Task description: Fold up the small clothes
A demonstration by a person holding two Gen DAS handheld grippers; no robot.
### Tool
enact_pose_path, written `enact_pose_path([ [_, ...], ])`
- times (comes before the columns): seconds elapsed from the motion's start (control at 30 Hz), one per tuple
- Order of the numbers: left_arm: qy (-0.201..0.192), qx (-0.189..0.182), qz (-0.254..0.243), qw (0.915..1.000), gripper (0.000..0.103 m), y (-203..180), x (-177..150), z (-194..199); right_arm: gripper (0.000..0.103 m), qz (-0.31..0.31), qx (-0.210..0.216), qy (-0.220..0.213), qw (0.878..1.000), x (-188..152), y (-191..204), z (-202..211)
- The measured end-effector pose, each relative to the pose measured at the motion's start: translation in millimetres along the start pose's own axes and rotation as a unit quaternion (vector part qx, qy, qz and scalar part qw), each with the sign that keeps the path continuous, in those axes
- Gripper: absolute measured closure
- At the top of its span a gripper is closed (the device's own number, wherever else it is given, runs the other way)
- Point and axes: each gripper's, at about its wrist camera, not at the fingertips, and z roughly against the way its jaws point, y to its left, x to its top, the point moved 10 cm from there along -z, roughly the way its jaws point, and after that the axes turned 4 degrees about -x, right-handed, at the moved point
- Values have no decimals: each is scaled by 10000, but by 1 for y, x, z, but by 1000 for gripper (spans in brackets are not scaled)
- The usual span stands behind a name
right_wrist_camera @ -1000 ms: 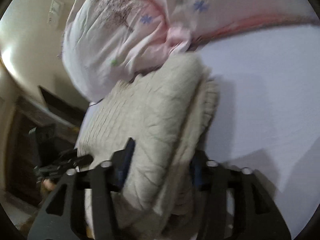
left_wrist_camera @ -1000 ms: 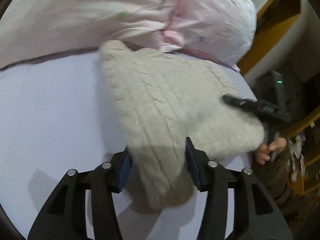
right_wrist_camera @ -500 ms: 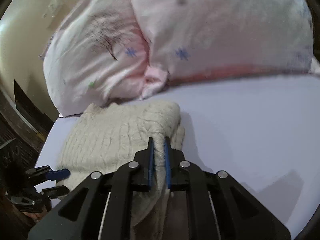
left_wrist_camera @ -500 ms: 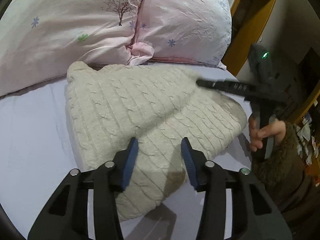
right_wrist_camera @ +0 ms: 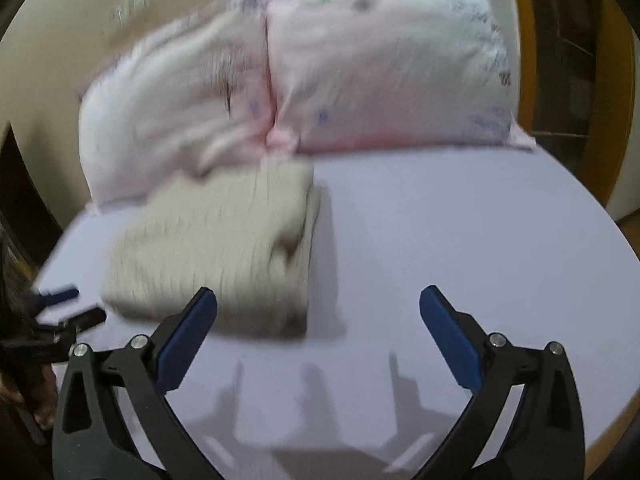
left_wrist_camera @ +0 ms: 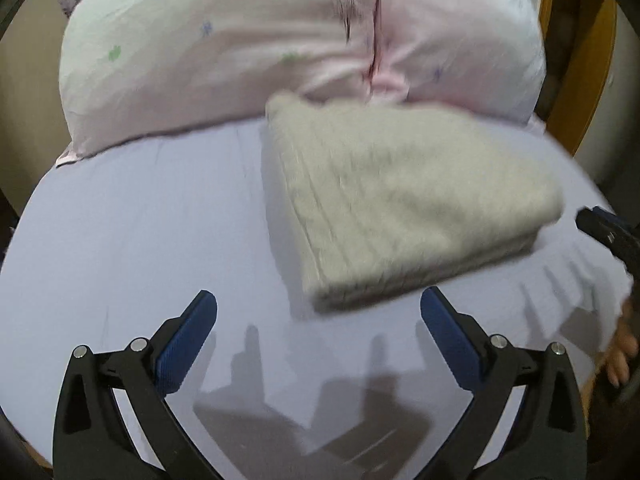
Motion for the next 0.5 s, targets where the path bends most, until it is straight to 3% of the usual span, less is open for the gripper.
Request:
enact_pose_path([
  [0.07,224,215,-76,9995,1,0,-8,-11,2,202,16,188,9996,-13,15,-6],
  [0.13,310,312,-92,9990,1,3,-12,-16,2,430,-226,311,9983,-18,26,-15],
  [0.37,372,253,223,9987,1,11,-21,-21,3,756,-564,778,9925,-32,47,-43],
  [0.5,294,281,240,9989,1,11,-21,-20,2,661,-463,816,9934,-35,49,-43],
])
